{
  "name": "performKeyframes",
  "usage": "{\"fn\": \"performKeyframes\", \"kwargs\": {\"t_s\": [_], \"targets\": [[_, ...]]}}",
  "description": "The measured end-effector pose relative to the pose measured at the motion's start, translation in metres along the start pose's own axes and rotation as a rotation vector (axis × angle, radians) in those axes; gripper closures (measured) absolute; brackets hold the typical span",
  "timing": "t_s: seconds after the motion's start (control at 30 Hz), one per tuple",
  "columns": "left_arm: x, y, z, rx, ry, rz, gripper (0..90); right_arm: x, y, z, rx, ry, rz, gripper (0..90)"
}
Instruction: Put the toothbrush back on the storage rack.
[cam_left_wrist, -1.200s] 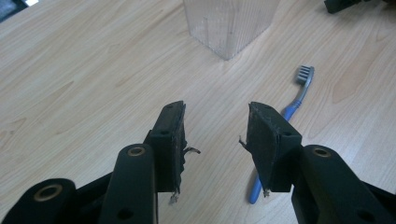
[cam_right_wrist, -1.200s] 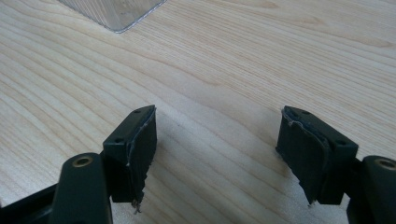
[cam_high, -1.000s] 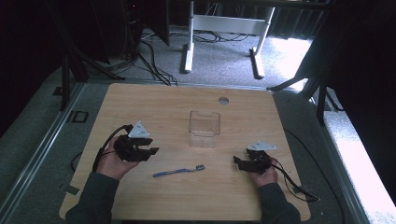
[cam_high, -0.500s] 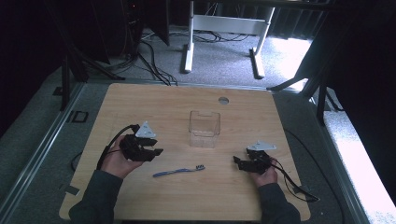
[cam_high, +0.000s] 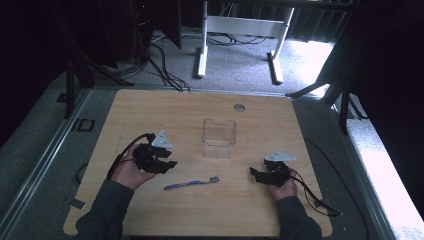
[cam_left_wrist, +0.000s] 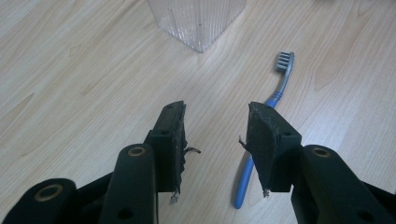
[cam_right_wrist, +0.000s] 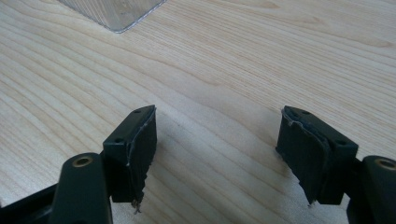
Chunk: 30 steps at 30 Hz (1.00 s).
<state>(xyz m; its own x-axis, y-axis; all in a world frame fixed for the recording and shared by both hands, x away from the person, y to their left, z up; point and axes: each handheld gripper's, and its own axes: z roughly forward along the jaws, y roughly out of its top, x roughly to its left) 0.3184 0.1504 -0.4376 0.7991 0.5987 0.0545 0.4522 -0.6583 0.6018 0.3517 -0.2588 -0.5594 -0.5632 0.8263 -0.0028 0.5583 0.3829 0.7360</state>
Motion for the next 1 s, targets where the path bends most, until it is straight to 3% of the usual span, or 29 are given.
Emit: {"fn": "performKeyframes", "kwargs": {"t_s": [1.0], "targets": [[-0.007, 0.011, 0.021, 0.093, -0.063, 0.059, 56.3, 0.000, 0.000, 0.000, 0.000, 0.000, -0.001, 28.0]]}}
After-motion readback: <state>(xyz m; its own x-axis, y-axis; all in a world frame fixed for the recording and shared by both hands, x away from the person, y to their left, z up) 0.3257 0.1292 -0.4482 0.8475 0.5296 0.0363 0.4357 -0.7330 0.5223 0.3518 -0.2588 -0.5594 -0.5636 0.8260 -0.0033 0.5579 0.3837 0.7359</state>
